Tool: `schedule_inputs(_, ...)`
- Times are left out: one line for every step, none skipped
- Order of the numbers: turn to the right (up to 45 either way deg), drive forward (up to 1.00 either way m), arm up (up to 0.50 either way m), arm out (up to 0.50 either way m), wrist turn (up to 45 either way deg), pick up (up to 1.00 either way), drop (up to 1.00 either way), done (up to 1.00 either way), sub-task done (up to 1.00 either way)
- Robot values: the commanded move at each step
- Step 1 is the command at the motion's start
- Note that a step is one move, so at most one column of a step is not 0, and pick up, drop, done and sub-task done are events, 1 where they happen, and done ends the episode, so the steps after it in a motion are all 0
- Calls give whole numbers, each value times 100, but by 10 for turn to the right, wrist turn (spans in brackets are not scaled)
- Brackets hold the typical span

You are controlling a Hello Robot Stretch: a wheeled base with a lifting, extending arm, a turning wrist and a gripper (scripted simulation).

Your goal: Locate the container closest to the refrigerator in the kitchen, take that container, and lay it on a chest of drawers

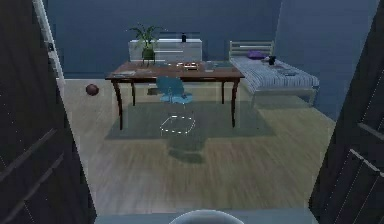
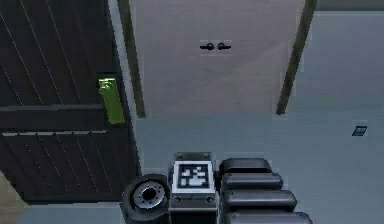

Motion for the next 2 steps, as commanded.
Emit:
schedule_inputs(0,100,0,0,0,0,0,0,0)
schedule_inputs(-60,0,0,0,0,0,0,0,0)
